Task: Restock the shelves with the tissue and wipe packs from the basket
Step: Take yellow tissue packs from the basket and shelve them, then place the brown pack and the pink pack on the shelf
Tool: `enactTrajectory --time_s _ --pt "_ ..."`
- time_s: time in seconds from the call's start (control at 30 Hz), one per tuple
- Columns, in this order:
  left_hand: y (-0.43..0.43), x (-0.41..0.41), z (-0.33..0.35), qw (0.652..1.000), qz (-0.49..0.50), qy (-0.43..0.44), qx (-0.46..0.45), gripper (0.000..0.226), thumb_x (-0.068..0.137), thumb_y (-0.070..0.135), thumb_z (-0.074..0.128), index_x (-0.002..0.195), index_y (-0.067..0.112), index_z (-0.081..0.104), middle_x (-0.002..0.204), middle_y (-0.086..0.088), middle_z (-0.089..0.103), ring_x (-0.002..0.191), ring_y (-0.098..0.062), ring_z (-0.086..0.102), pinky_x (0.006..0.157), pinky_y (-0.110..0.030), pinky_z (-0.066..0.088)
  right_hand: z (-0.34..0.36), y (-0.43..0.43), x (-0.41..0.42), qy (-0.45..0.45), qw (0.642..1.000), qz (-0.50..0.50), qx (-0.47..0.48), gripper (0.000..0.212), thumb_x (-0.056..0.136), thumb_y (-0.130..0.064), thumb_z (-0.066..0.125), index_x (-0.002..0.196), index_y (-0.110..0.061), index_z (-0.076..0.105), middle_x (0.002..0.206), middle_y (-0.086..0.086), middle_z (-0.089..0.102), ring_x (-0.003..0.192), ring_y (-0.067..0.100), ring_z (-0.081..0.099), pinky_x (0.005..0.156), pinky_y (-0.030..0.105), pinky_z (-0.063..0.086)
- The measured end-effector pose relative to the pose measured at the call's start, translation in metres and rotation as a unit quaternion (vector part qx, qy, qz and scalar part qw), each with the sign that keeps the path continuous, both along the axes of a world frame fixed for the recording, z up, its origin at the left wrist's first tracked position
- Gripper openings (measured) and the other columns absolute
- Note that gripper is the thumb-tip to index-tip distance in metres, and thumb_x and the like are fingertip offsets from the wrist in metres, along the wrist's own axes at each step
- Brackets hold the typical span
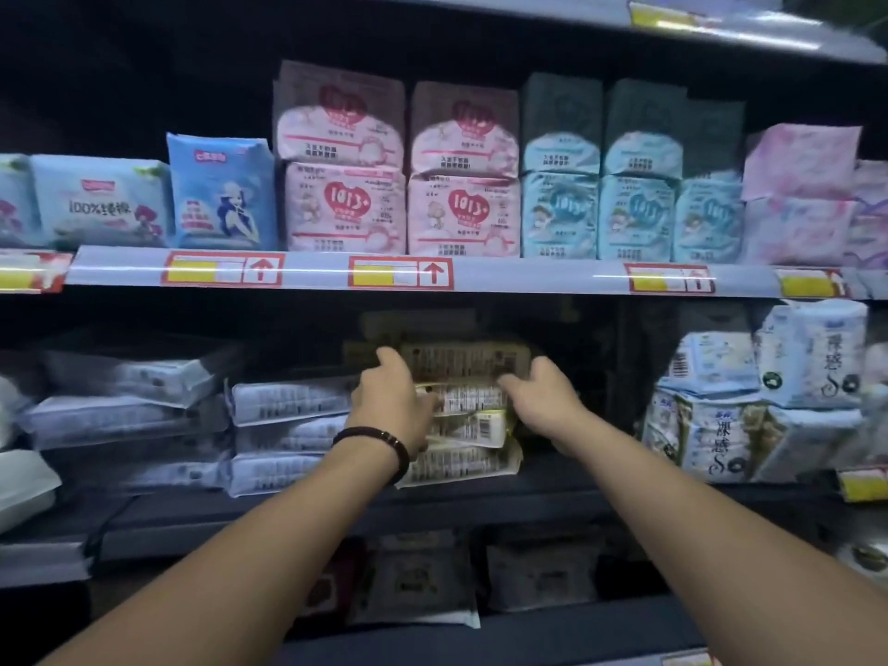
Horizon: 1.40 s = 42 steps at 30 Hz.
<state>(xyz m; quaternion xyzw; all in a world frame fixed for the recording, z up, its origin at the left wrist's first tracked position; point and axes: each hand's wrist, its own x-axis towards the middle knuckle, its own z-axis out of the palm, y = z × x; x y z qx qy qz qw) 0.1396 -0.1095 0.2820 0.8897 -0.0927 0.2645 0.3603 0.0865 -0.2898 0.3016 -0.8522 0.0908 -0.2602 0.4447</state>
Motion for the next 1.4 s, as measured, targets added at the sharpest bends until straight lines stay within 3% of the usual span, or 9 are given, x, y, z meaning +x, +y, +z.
enactTrajectory --time_s 0.2,0.37,0.57,0.83,0.9,1.0,1.17,1.3,1.4 --pt "0.011 -0.025 0.006 0.992 0.027 -0.087 0.092 0.063 0.093 0.037 0.073 0.13 0.016 0.028 0.086 -0.011 0.063 0.079 -0.035 0.063 0.055 -0.038 0.048 0.001 -0.004 -0.012 0.011 1.0 -0.011 -0.02 0.033 0.1 -0.04 0.066 0.107 -0.011 0.051 0.102 0.005 0.062 0.094 0.023 0.061 0.079 0.039 0.049" --pt "0.038 -0.057 -0.012 0.983 -0.039 -0.088 0.155 0.028 0.099 0.038 0.059 0.107 0.024 0.036 0.079 -0.003 0.059 0.066 -0.027 0.058 0.051 -0.037 0.049 -0.022 0.006 -0.053 -0.058 0.997 -0.049 -0.002 0.065 0.101 -0.037 0.068 0.154 -0.018 0.037 0.131 0.002 0.058 0.109 0.021 0.059 0.088 0.031 0.045" --pt "0.085 -0.134 -0.111 0.952 -0.153 0.033 0.262 0.021 0.092 0.057 0.058 0.092 0.036 0.051 0.083 0.009 0.066 0.081 -0.021 0.068 0.069 -0.038 0.058 -0.131 0.035 -0.132 -0.112 0.992 0.026 -0.042 0.007 0.099 -0.023 0.07 0.103 -0.027 0.066 0.09 -0.01 0.069 0.084 0.005 0.064 0.071 0.022 0.05" --pt "0.129 -0.218 -0.327 0.881 -0.195 0.275 0.332 0.03 0.085 0.057 0.049 0.098 0.033 0.062 0.094 0.007 0.075 0.094 -0.018 0.072 0.078 -0.033 0.056 -0.361 0.054 -0.208 0.269 0.947 0.131 -0.118 0.006 0.09 -0.025 0.075 0.095 -0.024 0.071 0.085 -0.004 0.074 0.077 0.005 0.068 0.072 0.027 0.05" --pt "0.134 -0.231 -0.364 0.803 -0.234 0.362 0.412 0.04 0.086 0.054 0.06 0.118 0.031 0.067 0.117 0.002 0.074 0.112 -0.023 0.07 0.093 -0.033 0.055 -0.387 0.056 -0.217 0.38 0.887 0.172 -0.198 0.027 0.085 -0.042 0.075 0.106 -0.024 0.074 0.104 -0.004 0.077 0.097 0.015 0.072 0.084 0.031 0.055" --pt "0.128 -0.248 -0.368 0.713 -0.284 0.466 0.441 0.046 0.096 0.052 0.061 0.129 0.021 0.07 0.11 -0.003 0.07 0.106 -0.02 0.065 0.09 -0.027 0.046 -0.406 0.069 -0.219 0.431 0.877 0.185 -0.101 0.028 0.087 -0.045 0.08 0.096 -0.019 0.077 0.092 0.003 0.079 0.086 0.022 0.074 0.074 0.033 0.053" --pt "0.118 -0.248 -0.37 0.704 -0.27 0.463 0.465 0.049 0.103 0.049 0.052 0.14 0.018 0.062 0.143 -0.013 0.063 0.128 -0.032 0.059 0.1 -0.032 0.046 -0.474 0.095 -0.235 0.557 0.801 0.127 -0.179 0.072 0.078 -0.058 0.08 0.133 -0.015 0.067 0.131 0.007 0.072 0.117 0.026 0.07 0.094 0.031 0.056" --pt "0.119 -0.236 -0.376 0.694 -0.266 0.478 0.469 0.058 0.103 0.055 0.049 0.147 0.018 0.055 0.152 -0.01 0.054 0.135 -0.03 0.054 0.108 -0.033 0.044 -0.505 0.107 -0.255 0.609 0.775 0.07 -0.151 0.125 0.074 -0.068 0.078 0.162 -0.003 0.019 0.156 0.017 0.049 0.141 0.034 0.052 0.112 0.038 0.047" --pt "0.115 -0.23 -0.383 0.69 -0.271 0.474 0.475 0.062 0.103 0.058 0.046 0.152 0.019 0.049 0.156 -0.009 0.049 0.138 -0.03 0.05 0.112 -0.036 0.042 -0.515 0.118 -0.263 0.612 0.772 0.042 -0.168 0.138 0.077 -0.071 0.077 0.164 -0.002 -0.005 0.165 0.024 0.028 0.151 0.038 0.036 0.119 0.041 0.04"
